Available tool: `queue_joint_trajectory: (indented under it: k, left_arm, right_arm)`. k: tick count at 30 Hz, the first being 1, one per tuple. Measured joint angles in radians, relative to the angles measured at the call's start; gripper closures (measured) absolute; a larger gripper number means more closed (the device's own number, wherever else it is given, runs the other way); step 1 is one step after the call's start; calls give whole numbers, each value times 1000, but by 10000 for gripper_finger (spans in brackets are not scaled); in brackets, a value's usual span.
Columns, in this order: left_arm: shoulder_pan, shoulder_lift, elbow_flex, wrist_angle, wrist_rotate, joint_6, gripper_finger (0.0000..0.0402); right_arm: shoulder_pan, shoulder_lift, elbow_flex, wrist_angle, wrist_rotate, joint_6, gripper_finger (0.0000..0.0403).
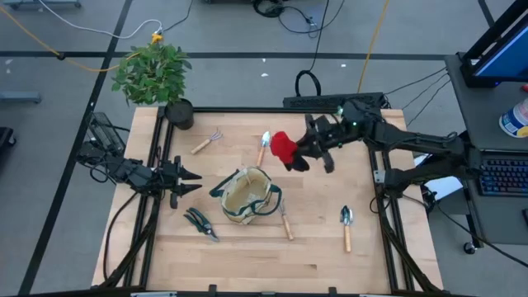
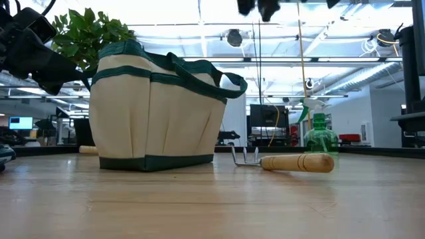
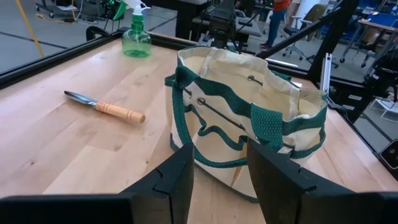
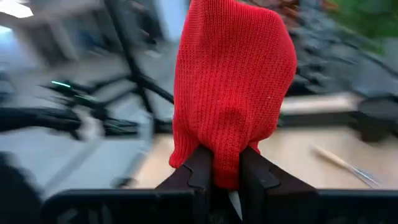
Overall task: Pick & Place Garden tools in Gardening bag
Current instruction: Put the red glove into the brown bag
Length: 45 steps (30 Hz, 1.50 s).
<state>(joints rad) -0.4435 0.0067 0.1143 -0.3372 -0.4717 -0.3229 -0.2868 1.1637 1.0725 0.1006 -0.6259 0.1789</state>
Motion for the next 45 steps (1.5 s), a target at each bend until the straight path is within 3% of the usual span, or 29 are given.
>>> queue_joint_trajectory:
  k: [10,16,19,25,29,37,45]
  left_arm:
    - [0,0,0,1,0,0,247]
    - [0,0,0,1,0,0,247]
    - [0,0,0,1,0,1,247]
    - [0,0,0,1,0,1,247]
    - [0,0,0,1,0,1,247]
    - [0,0,0,1,0,1,247]
    - [0,0,0,1,0,2,247]
  right_arm:
    - [29,60,1,437,-362,277,374]
    - [80,131,1,731,-499,461,374]
    - [107,161,1,816,-509,519,374]
    - [125,198,1,812,-491,546,368]
    - [125,219,1,766,-389,497,370]
    - [129,227,1,526,-151,111,371]
    - [167,227,1,473,-1,-219,371]
